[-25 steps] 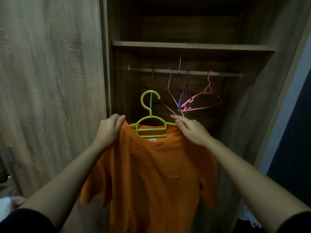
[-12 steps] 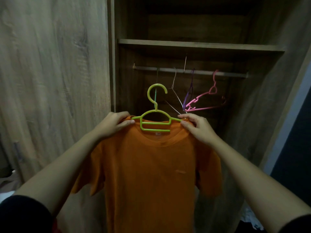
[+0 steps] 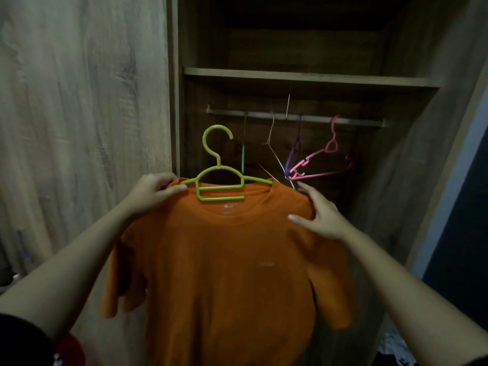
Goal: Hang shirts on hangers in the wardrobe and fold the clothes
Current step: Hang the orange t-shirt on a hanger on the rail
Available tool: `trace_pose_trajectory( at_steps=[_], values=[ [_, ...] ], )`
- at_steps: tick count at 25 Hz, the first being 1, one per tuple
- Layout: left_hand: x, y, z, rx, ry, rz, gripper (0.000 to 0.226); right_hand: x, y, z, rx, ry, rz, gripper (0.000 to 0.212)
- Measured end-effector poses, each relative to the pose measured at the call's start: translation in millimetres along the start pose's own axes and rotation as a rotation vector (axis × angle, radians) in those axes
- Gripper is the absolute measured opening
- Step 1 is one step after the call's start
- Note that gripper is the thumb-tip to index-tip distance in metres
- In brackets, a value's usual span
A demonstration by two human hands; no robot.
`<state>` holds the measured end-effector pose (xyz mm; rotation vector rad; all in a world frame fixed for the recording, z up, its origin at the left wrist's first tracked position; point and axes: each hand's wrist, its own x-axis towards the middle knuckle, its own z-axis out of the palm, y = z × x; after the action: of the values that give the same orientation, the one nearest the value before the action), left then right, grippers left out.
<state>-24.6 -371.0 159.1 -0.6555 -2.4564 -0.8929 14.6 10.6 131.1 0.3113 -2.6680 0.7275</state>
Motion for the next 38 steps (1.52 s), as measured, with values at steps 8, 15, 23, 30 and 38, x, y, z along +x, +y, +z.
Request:
trace_pose_trajectory(
  at_steps=[8,15,23,30,38],
  values=[
    [-10,-19,-19,0.041,-0.465,-0.030,0.030,63,-62,50,0.010,-0.047,-0.166,0.014],
    [-28,-11,-14,-0.472,-0.484,-0.115,0.046,109,-80,86,0.064,-0.039,-0.245,0.018],
    [29,-3,38,-0.498,-0.161,-0.409,0.015,191,-92,89,0.161,0.325,0.212,0.068],
    [121,5,78,-0.476,0.029,-0.480,0.026,221,-76,83,-0.208,0.230,0.291,0.022],
    [268,24,94,-0.363,0.278,-0.605,0.027,218,-44,62,-0.393,0.229,0.053,0.030]
  ],
)
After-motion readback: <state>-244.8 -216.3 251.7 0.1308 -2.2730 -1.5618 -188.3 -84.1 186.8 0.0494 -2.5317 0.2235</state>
